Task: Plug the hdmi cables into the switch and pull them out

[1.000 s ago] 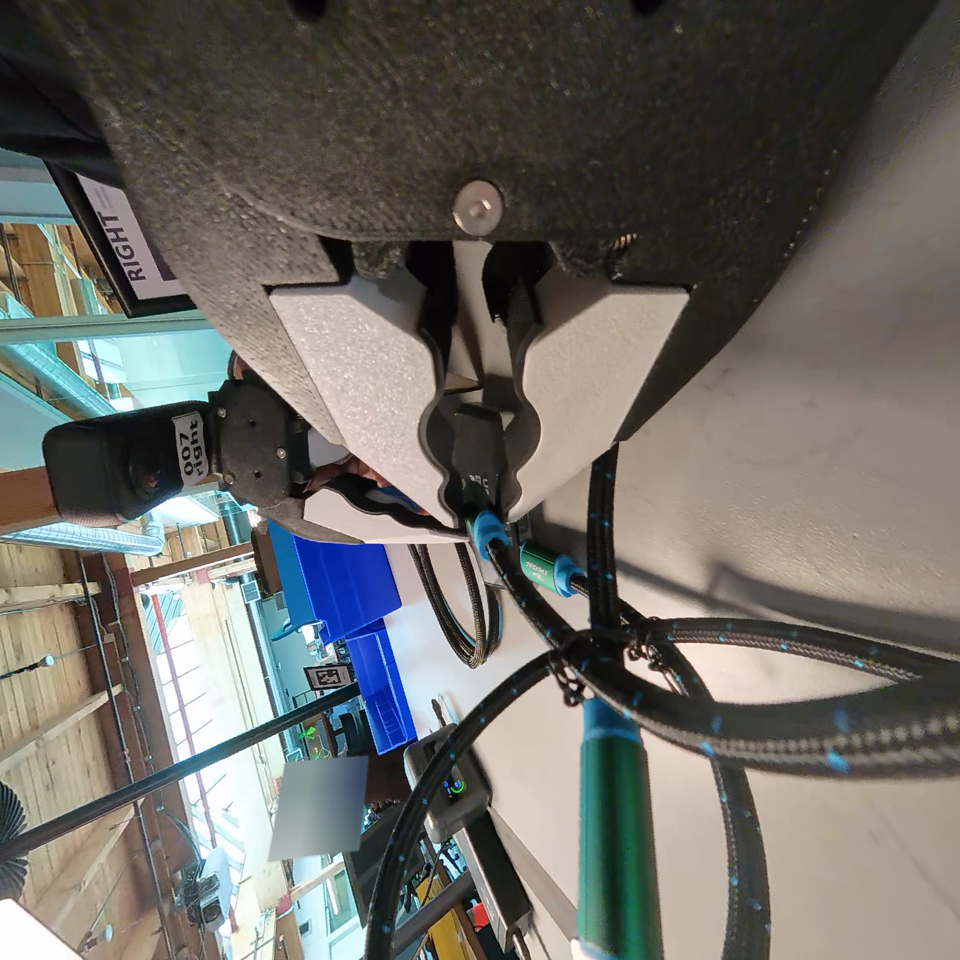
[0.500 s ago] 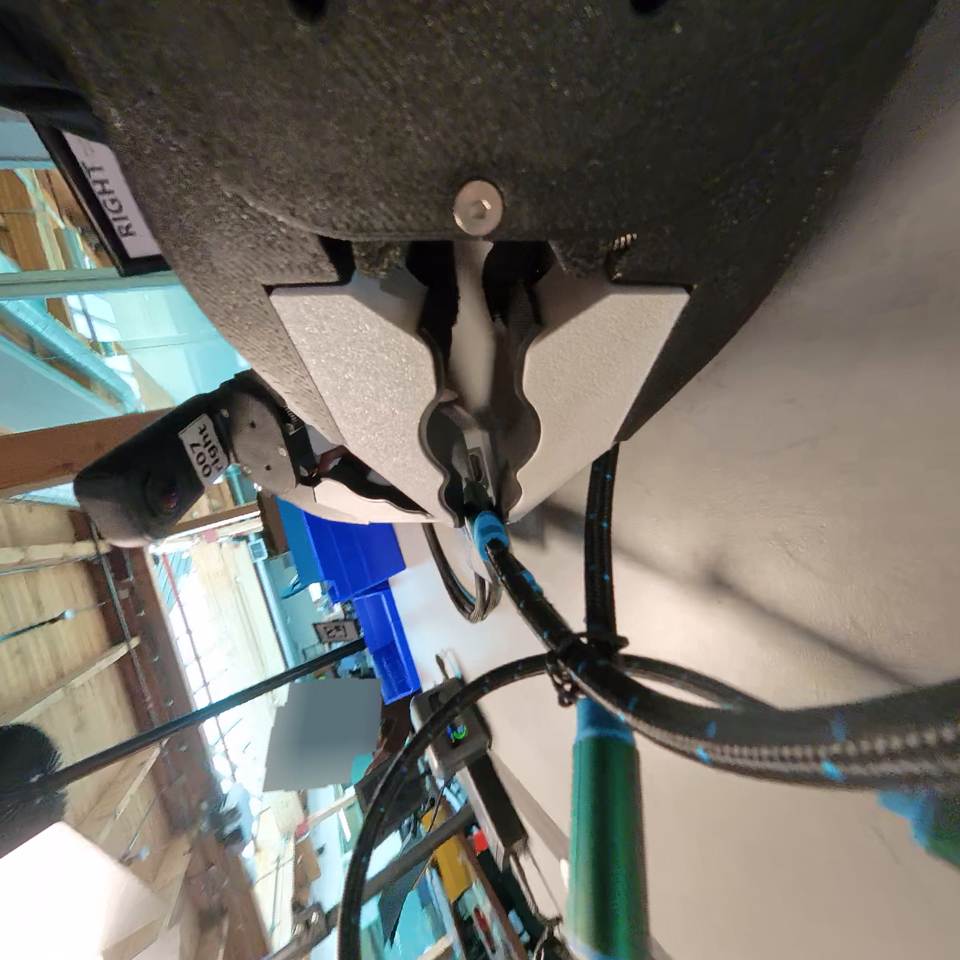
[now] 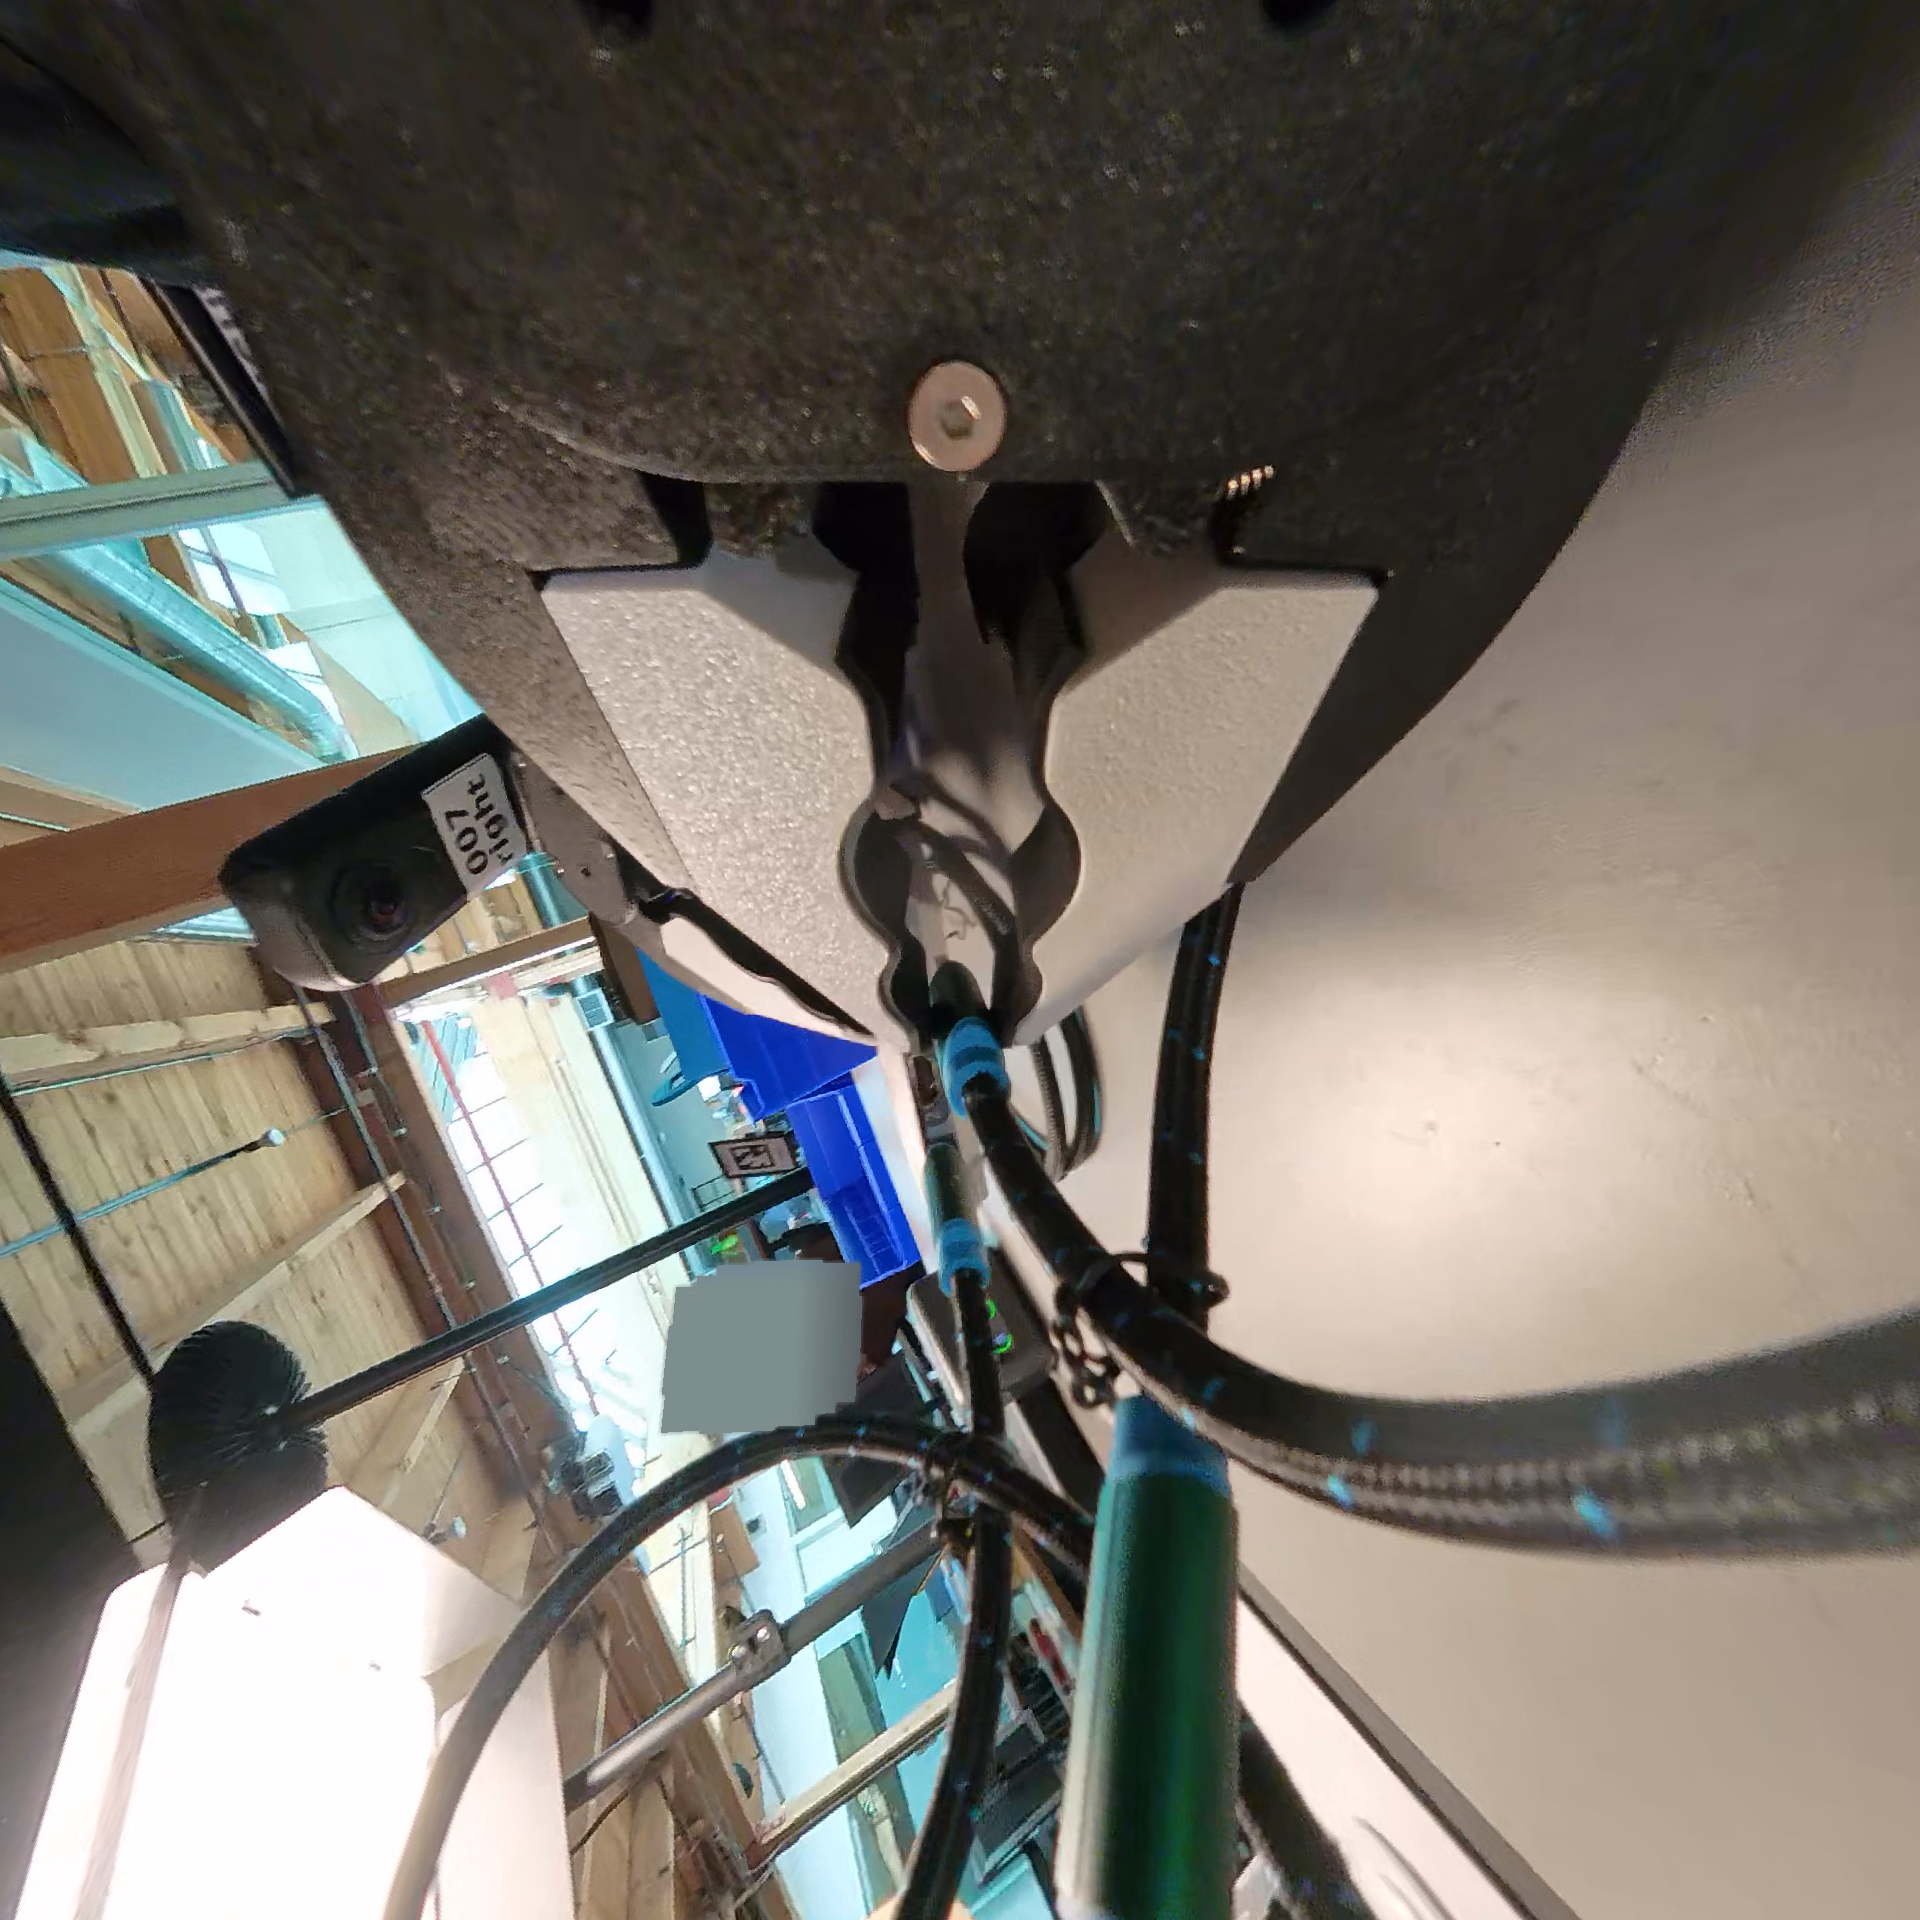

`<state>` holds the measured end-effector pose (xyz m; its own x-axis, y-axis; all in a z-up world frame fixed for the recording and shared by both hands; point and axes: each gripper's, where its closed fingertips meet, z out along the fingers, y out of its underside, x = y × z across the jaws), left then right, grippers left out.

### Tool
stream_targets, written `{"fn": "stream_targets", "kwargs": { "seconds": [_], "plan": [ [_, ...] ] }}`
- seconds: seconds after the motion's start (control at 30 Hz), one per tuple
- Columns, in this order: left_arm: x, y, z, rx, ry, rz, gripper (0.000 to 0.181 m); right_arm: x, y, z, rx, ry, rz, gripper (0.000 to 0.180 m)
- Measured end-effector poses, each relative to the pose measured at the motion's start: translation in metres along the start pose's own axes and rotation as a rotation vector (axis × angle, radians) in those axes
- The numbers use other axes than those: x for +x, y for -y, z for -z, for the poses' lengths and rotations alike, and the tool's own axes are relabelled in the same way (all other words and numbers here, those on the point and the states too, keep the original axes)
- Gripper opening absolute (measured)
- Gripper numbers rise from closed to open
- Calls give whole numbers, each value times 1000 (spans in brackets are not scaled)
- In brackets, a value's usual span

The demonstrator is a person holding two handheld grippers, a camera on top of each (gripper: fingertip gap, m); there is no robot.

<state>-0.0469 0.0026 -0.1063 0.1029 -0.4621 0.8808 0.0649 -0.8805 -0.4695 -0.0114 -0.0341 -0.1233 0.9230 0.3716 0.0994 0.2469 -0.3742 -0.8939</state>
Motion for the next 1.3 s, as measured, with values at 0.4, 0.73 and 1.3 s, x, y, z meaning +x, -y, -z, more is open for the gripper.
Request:
{"fn": "stream_targets", "kwargs": {
  "seconds": [0.4, 0.73, 1.3],
  "plan": [
    [7, -3, -1, -1, -28, -24, 11, -1, 3, -1, 20, -42, 80, 77],
    [11, -8, -3, -59, -65, -44, 12, 2, 3, 2, 37, -39, 145, 76],
    [11, -9, -4, -54, -73, -25, 13, 0, 6, 2, 53, -54, 159, 75]
  ]
}}
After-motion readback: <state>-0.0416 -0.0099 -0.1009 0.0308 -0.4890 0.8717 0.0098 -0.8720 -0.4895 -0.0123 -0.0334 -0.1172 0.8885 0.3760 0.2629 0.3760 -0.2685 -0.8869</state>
